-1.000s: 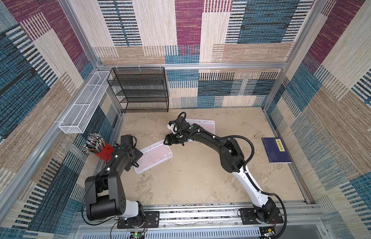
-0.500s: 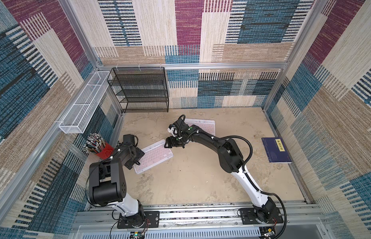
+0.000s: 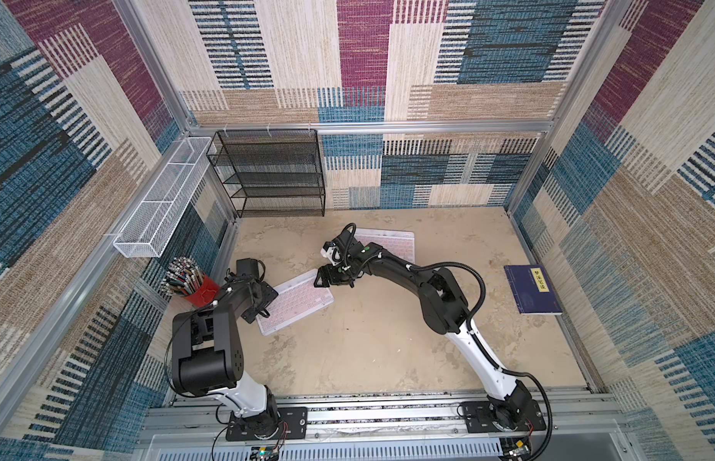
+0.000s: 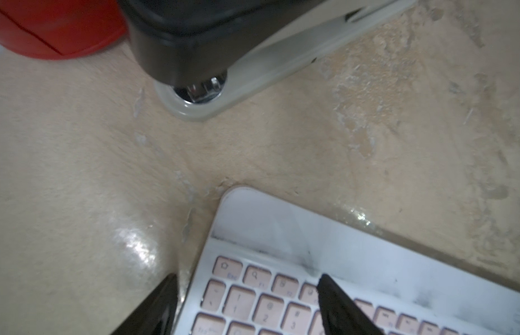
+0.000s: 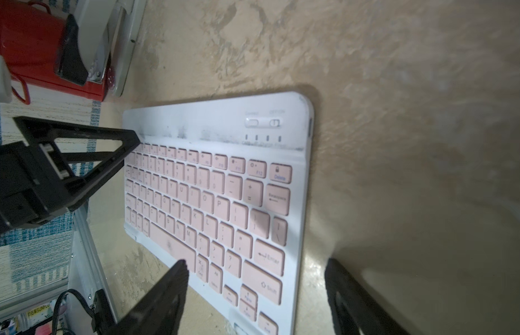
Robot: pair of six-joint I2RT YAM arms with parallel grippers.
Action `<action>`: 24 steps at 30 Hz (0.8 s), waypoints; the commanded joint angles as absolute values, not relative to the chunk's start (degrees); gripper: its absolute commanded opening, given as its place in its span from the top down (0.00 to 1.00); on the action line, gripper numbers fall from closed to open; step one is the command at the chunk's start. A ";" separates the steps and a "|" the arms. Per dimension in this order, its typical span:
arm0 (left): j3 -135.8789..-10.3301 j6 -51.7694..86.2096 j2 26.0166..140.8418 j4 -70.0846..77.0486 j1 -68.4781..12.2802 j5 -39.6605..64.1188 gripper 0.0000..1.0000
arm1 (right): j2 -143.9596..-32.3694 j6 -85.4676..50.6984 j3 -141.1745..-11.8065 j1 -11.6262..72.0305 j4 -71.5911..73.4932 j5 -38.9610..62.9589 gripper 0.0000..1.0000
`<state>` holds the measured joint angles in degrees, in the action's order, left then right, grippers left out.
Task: Stack the numeric keypads
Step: Pick up the numeric keypad from the center of the board.
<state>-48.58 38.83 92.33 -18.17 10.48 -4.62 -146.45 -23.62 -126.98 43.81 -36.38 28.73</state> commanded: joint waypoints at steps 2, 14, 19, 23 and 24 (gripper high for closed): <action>-48.39 36.92 93.40 -17.98 10.45 1.27 0.22 | -146.87 -25.81 -125.50 44.03 -38.14 31.99 0.24; -48.45 36.25 93.87 -17.56 10.39 2.37 0.24 | -141.88 -32.21 -112.39 42.86 -24.14 42.78 0.24; -48.35 35.85 93.89 -17.15 10.46 3.16 0.25 | -136.68 -42.34 -98.88 40.68 -5.05 52.32 0.25; -48.19 35.64 94.21 -16.57 10.46 4.21 0.28 | -134.59 -49.01 -92.71 39.48 7.15 56.30 0.25; -48.19 35.60 94.21 -16.45 10.42 4.48 0.28 | -134.38 -49.78 -92.20 39.31 8.14 56.46 0.25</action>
